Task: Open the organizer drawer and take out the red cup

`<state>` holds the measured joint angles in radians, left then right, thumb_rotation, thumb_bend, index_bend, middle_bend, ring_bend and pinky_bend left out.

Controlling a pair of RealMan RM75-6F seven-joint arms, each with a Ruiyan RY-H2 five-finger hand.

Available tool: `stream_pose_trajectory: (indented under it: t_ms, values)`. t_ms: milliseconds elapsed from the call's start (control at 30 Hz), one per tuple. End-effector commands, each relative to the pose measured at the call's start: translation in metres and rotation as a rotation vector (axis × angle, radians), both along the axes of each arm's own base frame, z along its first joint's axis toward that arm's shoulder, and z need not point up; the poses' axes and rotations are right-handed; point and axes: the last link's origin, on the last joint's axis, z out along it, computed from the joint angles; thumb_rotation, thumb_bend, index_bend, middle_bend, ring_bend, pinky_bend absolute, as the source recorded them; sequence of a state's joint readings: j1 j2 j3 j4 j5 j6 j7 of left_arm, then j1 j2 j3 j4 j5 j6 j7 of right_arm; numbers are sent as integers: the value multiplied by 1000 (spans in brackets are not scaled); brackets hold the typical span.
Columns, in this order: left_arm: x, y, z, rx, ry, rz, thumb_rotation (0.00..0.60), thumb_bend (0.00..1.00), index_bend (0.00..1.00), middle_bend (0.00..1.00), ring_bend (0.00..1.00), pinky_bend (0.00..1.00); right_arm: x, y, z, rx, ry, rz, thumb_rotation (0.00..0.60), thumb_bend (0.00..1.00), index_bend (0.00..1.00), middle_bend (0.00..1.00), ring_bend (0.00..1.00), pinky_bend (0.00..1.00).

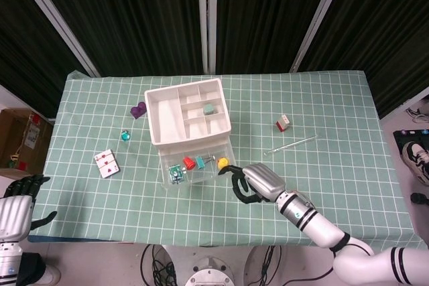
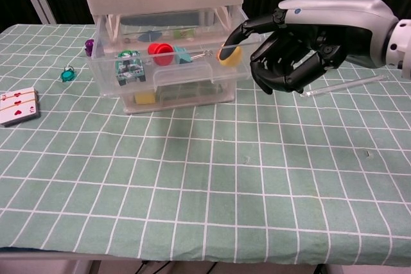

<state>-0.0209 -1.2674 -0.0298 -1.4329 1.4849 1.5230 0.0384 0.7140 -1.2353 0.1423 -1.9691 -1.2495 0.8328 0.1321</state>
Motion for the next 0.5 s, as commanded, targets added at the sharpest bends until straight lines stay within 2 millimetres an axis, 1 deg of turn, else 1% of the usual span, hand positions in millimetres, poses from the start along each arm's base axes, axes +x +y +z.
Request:
stream_pose_trajectory:
  t_ms: [33, 100, 133, 167, 267, 333, 400, 433, 500]
  values:
    - [0, 0, 0, 0, 1, 2, 600, 41, 246, 192, 165, 188, -2, 7, 5, 10, 18, 22, 600, 489, 230, 600, 650, 677]
    - [0, 0, 1, 0, 1, 3, 600, 41, 246, 192, 166, 188, -2, 9, 9, 8, 27, 38, 600, 482, 157, 601, 650, 677]
    - [0, 0, 1, 1, 1, 3, 600, 41, 246, 192, 165, 189, -1, 11, 13, 6, 33, 49, 600, 458, 104, 601, 650, 677]
    - [0, 0, 1, 2, 2, 3, 600, 41, 245, 192, 165, 189, 0, 11, 16, 0, 37, 59, 600, 417, 60, 601, 650, 677]
    - [0, 0, 3, 7, 3, 0, 600, 41, 246, 192, 165, 188, 5, 14, 31, -30, 57, 106, 600, 302, 6, 601, 658, 680]
    - [1, -1, 4, 9, 4, -2, 600, 41, 246, 192, 165, 189, 13, 14, 43, -56, 66, 139, 600, 253, 3, 611, 688, 708]
    - [2, -1, 4, 12, 2, -6, 600, 41, 245, 192, 165, 188, 25, 11, 54, -107, 69, 181, 600, 240, 8, 643, 738, 762]
    - [2, -1, 4, 13, 1, -8, 600, 41, 245, 192, 165, 189, 31, 9, 58, -131, 76, 202, 600, 240, 42, 688, 785, 815]
    - [3, -2, 4, 15, 2, -11, 600, 41, 246, 192, 165, 189, 44, 3, 63, -183, 97, 246, 600, 241, 122, 756, 844, 879]
